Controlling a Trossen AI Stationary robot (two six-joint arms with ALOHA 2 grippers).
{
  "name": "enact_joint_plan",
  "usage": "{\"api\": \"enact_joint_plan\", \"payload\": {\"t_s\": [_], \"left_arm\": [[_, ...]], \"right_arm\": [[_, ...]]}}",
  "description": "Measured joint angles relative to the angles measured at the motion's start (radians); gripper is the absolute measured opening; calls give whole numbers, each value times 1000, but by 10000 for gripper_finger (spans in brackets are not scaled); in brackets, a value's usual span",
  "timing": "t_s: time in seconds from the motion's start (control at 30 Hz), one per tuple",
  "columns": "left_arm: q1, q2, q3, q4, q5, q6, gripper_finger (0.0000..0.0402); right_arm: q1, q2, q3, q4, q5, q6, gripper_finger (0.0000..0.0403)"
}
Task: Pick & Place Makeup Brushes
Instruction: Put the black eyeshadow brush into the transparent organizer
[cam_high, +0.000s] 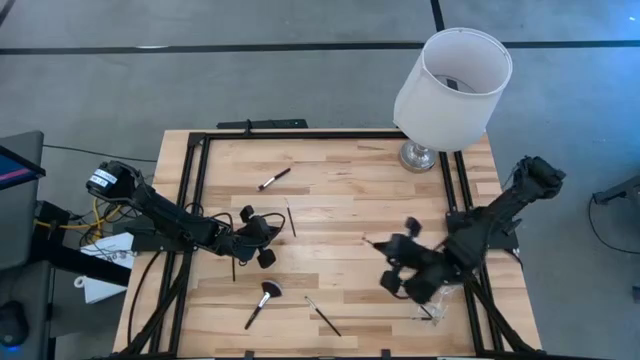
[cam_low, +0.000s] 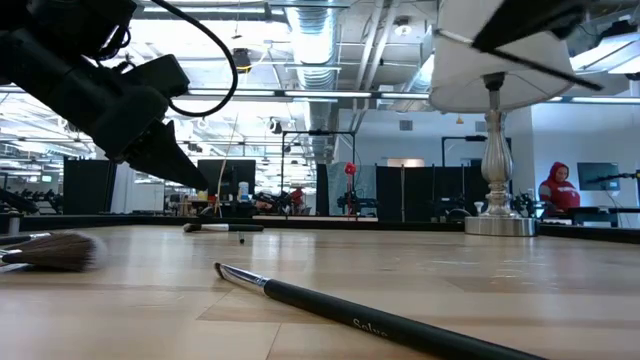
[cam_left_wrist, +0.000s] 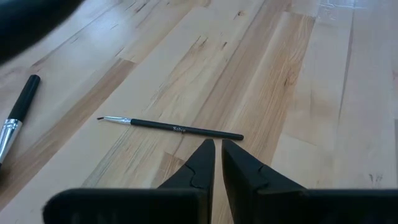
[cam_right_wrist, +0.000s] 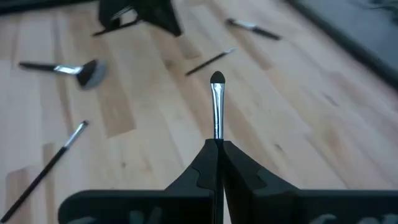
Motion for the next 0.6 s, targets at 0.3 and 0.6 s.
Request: {"api": "enact_joint_plan", "payload": {"t_s": [0.3,0.6], "left_arm": [[0,0,0,10,0,0,28],[0,0,0,24,0,0,28]], "right_arm": [[326,-6,0,-152,307,425,1],[474,141,0,-34,336,624,1]]}}
